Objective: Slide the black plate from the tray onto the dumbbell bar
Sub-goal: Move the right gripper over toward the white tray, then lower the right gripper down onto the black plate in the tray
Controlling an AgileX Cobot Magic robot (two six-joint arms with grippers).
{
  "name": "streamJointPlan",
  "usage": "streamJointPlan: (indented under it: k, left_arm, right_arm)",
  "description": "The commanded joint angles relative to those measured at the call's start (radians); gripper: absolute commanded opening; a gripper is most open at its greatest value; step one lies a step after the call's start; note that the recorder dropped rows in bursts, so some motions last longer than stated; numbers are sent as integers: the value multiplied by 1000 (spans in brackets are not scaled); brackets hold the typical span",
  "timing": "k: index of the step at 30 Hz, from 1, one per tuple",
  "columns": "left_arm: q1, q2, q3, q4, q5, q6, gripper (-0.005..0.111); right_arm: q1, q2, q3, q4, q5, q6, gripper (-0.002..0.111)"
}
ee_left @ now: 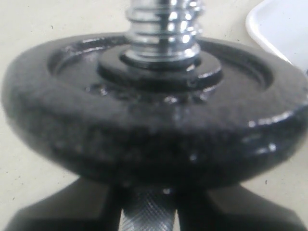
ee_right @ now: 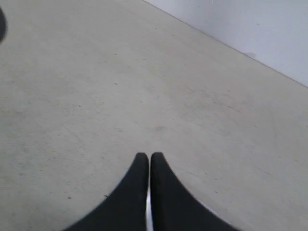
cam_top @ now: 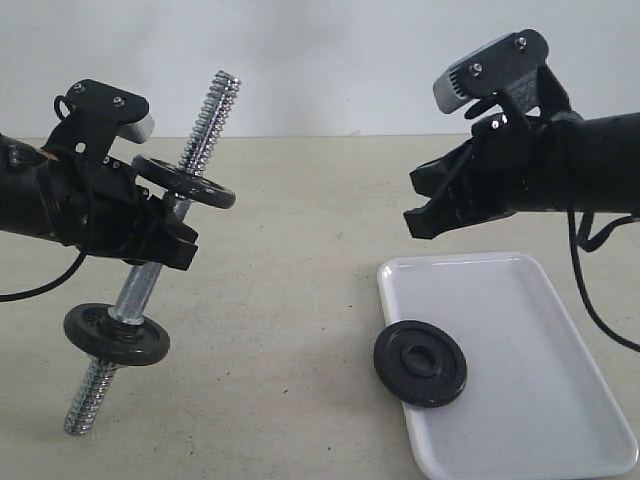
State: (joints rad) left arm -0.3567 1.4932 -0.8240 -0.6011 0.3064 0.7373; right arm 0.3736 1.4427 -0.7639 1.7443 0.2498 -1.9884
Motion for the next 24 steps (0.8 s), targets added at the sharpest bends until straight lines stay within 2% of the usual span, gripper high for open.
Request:
streamJointPlan:
  k: [1,3,5,6,10,11,12,14,16,24]
  left_arm:
    - [-3,-55,-35,-41,-87,-7,4]
    - [-3,-55,-35,-41,-84,-7,4]
    - [-3,-55,-35,-45,-82,-7,4]
    - [-3,-55,-35,-45,-80,-7,4]
    - [-3,-55,-35,-45,-66,-8,4]
    - [-3,-55,-35,-45,-66,-13,4]
    - [-3,-55,-35,-45,-66,-13,4]
    - [-3,-55,-35,-45,-66,-15,4]
    - [-3,-55,-35,-45,-66,-15,4]
    - [-3,-55,-35,-45,-68,-15,4]
  right_arm:
    - [-7,-5,5,-31,185,68,0]
    - [-7,-5,5,-175,241,197,0]
    - [-7,-3,5,-430,281,451,0]
    - [-7,-3,5,-613,285,633,0]
    - [-7,-3,5,-1138,299,1248,0]
    - [-7,-3,5,-1229,303,1325,0]
    - [-7,-3,5,-1399,317,1490,0]
    - [-7,-3,5,-1577,345,1669,0]
    - [-4,-3,5,-1653,359,1728,0]
    - [-4,-3,5,-1653,434,1728,0]
